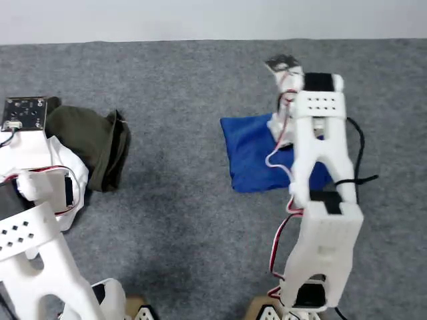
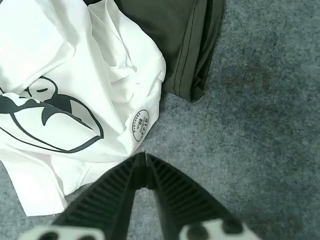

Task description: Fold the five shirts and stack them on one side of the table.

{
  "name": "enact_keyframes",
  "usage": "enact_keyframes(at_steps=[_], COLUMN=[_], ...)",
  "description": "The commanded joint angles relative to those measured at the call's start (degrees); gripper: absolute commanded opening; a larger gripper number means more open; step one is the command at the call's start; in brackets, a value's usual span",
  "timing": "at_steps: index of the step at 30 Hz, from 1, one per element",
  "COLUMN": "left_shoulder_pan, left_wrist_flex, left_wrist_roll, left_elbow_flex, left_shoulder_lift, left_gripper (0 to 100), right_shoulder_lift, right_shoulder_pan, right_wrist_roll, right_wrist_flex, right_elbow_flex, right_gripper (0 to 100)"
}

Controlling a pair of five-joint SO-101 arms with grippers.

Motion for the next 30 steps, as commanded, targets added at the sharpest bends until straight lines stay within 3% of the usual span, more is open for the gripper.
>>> enact_keyframes(at_steps=[1, 5, 8, 14, 21, 30], left_shoulder_pan=[0.09, 0.09, 0.09, 0.09, 0.09, 0.09], left_wrist_flex=[1.05, 1.05, 1.05, 1.05, 1.05, 1.05], left_wrist_roll=[-0.26, -0.35, -0.35, -0.35, -0.35, -0.44], left_elbow_flex=[-0.13, -0.22, -0.22, -0.22, -0.22, -0.22], left_shoulder_lift=[-0.97, -0.97, -0.97, -0.97, -0.88, -0.88], left_gripper=[1, 1, 1, 1, 1, 1], right_shoulder_lift=[5.76, 12.7, 11.91, 9.19, 12.79, 18.77], right_shoulder_pan=[4.79, 6.73, 6.46, 4.18, 4.53, 4.88], right_wrist_roll=[3.87, 5.1, 4.4, -4.48, -18.9, -21.27], right_wrist_flex=[-9.36, -15.96, -10.59, 2.33, 2.95, -1.63], right_elbow_flex=[-3.08, -3.69, -8.09, -18.46, -19.25, -19.34], right_gripper=[0.9, 0.9, 0.9, 2.4, 32.9, 34.3])
